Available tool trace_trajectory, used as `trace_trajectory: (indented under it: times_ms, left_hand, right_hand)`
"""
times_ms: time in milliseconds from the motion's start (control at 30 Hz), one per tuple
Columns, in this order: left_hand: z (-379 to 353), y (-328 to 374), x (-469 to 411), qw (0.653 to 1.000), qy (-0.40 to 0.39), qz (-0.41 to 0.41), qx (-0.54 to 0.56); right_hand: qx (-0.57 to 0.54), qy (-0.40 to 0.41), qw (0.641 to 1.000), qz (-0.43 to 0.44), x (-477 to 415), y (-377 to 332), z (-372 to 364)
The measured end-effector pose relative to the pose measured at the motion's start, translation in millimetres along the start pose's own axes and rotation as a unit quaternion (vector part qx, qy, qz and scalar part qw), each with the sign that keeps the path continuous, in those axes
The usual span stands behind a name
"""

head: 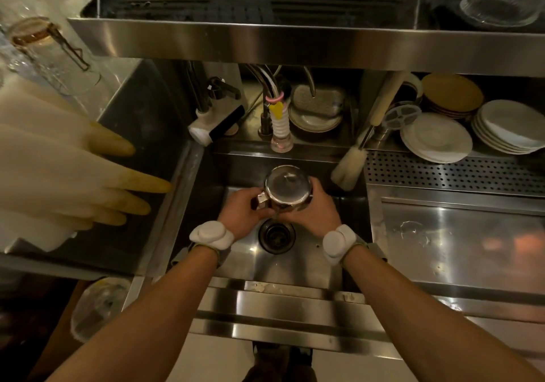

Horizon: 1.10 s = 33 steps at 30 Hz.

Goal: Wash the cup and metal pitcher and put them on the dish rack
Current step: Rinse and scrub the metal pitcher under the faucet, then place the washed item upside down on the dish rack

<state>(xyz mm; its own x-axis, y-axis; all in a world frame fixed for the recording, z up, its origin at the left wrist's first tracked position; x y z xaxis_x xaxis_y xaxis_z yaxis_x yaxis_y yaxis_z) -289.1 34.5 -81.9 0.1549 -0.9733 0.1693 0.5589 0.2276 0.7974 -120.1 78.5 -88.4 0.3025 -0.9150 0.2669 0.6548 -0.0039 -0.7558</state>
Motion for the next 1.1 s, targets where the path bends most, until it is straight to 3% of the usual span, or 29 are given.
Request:
trace_trajectory:
  times_ms: [133, 267, 367, 467, 600, 933, 1100]
  left_hand:
    - [-2, -1, 7, 0.995, -0.07, 0.026, -0.059]
    - [1, 2, 7, 0.999, -0.023, 0.019, -0.019]
    - [1, 5, 9, 0.994, -0.079, 0.039, -0.061]
    - [-1, 2, 11, 0.999, -0.018, 0.031, 0.004]
    - [-7, 2, 17, 0.997, -0.042, 0.057, -0.017]
    - [19, 41, 32, 0.998, -0.043, 0.018, -0.032]
    - [40, 73, 67, 1.0, 0.008, -0.009, -0.01]
  right_hand:
    - [0.074, -0.058, 0.995, 0.018, 6, -9, 7]
    - [0.025, -0.011, 1.0, -0.004, 11, -6, 4]
    - [0.091, -0.056, 0.994, -0.017, 10, -4, 1]
    - [0.044, -0.03, 0.998, -0.032, 10, -2, 2]
    - [0.084, -0.077, 0.993, -0.028, 13, -5, 6]
    - [0.128, -0.038, 0.991, -0.016, 20, -27, 28]
    - [0.132, -0.019, 0.988, 0.076, 14, -31, 37]
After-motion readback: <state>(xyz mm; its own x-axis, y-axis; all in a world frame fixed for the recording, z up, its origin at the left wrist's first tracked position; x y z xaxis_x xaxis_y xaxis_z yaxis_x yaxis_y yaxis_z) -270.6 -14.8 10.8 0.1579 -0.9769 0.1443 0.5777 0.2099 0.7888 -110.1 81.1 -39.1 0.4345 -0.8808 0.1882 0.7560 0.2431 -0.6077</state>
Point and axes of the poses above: each hand's wrist, its own x-axis away from the middle knuckle, its own z-axis out of the back of the hand, y = z × x, the point moved 1 cm from there along -x, towards the middle knuckle, and after that the axes turned 10 degrees about x, right-handed, at the moved point
